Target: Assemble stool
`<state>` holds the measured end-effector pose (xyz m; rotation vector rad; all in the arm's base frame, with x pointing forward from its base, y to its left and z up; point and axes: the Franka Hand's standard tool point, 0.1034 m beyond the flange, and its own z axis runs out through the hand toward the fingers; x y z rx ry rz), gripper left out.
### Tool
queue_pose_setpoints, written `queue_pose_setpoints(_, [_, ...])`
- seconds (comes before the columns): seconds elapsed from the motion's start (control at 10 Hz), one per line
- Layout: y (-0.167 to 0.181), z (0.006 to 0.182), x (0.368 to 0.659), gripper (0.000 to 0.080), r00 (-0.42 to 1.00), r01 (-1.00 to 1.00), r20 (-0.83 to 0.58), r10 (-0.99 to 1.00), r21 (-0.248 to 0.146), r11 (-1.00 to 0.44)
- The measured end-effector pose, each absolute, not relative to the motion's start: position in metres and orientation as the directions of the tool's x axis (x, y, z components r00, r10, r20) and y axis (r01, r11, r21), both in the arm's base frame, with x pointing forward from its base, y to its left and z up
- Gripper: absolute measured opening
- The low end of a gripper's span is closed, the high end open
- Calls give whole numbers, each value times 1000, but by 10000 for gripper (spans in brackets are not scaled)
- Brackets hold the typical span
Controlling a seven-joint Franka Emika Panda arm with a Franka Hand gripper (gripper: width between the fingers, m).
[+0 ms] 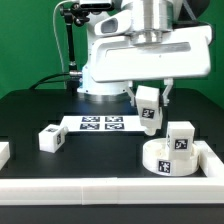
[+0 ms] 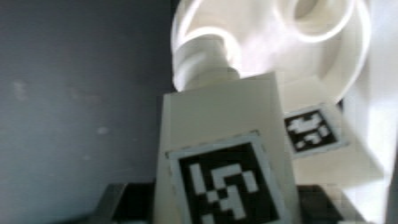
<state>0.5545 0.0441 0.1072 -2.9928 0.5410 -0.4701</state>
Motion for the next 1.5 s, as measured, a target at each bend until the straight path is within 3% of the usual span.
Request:
queue_pose_setpoints(0.1, [48,107,555,327,892,-325,293,-345,-117,-939])
queue_pose_setpoints(0.5, [56,102,556,327,781,-282,545,-306,-130,-950])
queue_pose_setpoints(0.6, [57,89,545,327,800,-285,520,-301,-114,-952])
queue_pose_setpoints(0.8, [55,82,537,327,817,-287,493,-299,-102,-953])
queue_pose_setpoints(1.5, [55,73,532,327,825,-275,491,-280,-84,-958])
